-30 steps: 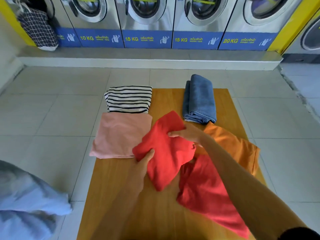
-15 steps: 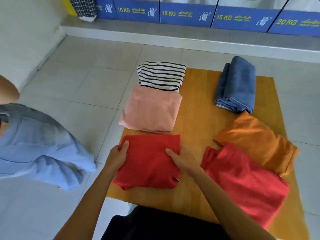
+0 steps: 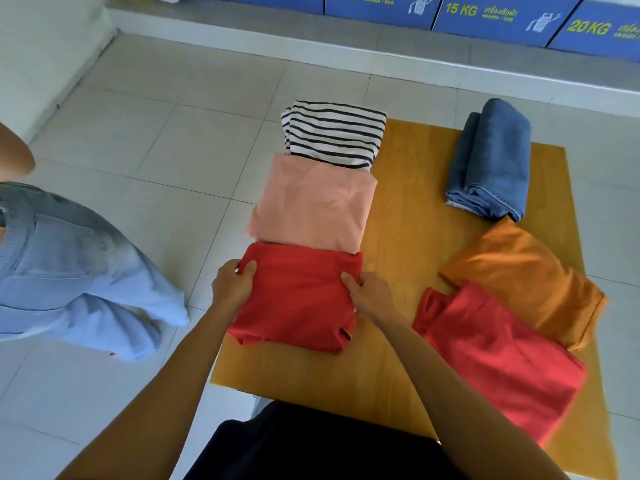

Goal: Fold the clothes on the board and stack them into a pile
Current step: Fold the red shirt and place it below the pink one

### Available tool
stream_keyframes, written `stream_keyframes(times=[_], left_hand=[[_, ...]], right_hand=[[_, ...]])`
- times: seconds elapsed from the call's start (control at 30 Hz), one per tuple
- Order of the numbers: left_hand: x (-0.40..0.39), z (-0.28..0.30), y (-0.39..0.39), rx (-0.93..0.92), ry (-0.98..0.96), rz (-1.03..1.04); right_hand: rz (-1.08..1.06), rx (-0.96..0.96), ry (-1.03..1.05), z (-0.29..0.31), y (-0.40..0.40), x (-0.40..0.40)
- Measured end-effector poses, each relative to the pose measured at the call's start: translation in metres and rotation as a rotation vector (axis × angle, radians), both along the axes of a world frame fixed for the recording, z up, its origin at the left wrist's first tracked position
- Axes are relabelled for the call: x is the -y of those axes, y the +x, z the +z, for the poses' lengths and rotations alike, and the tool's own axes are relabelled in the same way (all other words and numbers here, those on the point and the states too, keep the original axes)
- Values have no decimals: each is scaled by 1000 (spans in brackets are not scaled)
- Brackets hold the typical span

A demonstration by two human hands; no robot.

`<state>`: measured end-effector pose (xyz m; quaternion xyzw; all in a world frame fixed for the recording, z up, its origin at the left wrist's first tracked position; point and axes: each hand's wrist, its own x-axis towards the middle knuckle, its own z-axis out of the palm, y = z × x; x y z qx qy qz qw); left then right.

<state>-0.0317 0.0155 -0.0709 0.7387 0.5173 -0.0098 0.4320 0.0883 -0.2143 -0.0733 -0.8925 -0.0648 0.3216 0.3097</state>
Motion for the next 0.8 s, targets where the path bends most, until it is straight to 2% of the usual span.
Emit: stream_keyframes(times=[0.5,0.67,0.8], left_hand=[[-5,9,24,-18,86,-30],[16,30,36,-73,67,37],[59,49,41,-6,216,4]], right_hand=[[2,2,-94,9,14,-11],[-31,-39,-30,15,13,0],[-142,-18,73,26,8,37]])
